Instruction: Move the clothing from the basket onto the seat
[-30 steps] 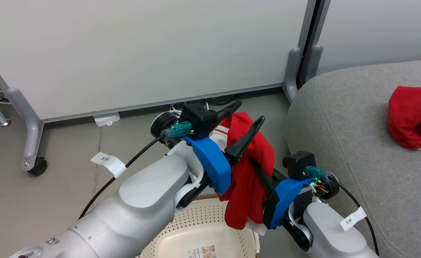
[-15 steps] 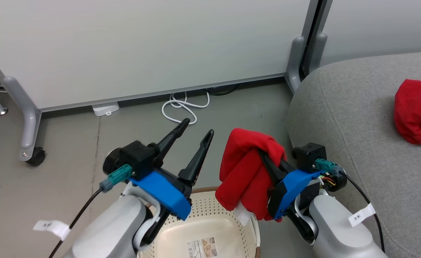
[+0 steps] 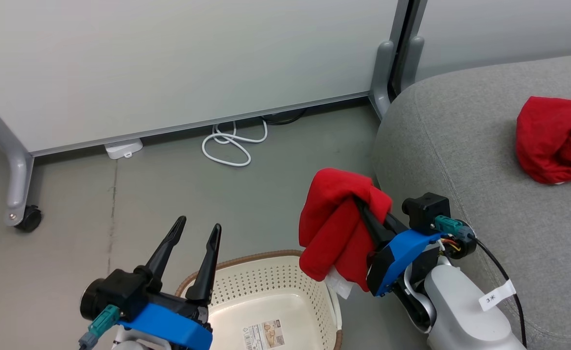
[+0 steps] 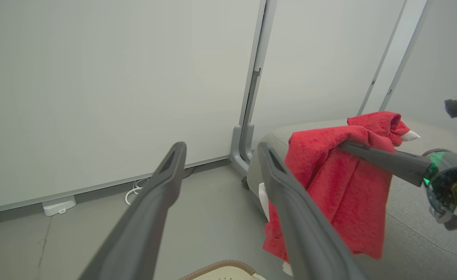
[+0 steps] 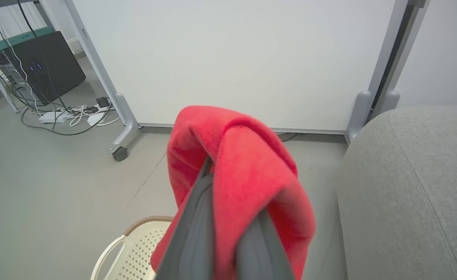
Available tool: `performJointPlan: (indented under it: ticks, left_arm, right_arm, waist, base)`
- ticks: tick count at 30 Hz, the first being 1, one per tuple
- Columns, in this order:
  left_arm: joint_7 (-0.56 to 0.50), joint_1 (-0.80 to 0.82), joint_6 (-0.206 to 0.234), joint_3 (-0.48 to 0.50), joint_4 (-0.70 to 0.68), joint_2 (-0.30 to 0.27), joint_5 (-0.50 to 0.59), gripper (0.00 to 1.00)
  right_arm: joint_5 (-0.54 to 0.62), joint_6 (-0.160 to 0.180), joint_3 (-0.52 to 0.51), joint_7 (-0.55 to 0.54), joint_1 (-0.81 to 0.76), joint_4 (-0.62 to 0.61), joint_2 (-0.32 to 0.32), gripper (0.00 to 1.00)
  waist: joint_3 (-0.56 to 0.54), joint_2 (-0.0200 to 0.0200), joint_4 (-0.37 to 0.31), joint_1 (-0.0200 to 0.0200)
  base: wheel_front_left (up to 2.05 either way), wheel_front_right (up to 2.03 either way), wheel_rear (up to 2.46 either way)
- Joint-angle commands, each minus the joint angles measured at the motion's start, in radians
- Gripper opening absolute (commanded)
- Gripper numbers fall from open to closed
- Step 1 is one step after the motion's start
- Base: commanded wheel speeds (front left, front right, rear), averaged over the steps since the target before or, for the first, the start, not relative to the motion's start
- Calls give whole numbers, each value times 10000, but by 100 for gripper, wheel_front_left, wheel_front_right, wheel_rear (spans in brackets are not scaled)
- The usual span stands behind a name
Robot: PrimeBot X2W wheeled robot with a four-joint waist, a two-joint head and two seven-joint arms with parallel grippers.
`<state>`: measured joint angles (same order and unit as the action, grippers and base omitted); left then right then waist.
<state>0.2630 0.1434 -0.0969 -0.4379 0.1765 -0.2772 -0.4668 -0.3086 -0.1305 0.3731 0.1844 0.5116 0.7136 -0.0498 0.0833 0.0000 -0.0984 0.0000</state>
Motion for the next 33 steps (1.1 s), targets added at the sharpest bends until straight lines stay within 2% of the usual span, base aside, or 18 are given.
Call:
performJointPlan:
  ticks: [1,10,15,28,33]
  left_arm:
    - [25,-267,-66,262,-50,96,167,100]
    - [26,-722,-293,846,-62,533,753,100]
    - [26,-766,-350,921,-84,649,920,100]
    - [26,-581,-340,768,-100,365,748,100]
    - [26,-507,-341,659,-63,315,741,100]
  right_arm:
    - [33,-5,-37,-25,-163,-140,-12,0]
    - [129,-3,-188,-185,-400,-569,-12,0]
    - [154,-5,-215,-248,-464,-797,-12,0]
    - [98,-5,-100,-258,-473,-1060,-11,0]
    - [79,-5,-137,-202,-504,-1089,-9,0]
  waist:
    - [9,0,-129,0]
    - [-15,0,-834,0]
    - [19,0,-1629,0]
    - [283,0,-3710,0]
    - [382,0,-4271,0]
  base:
    - [0,0,0]
    - [0,0,0]
    - [0,0,0]
    - [0,0,0]
    - [0,0,0]
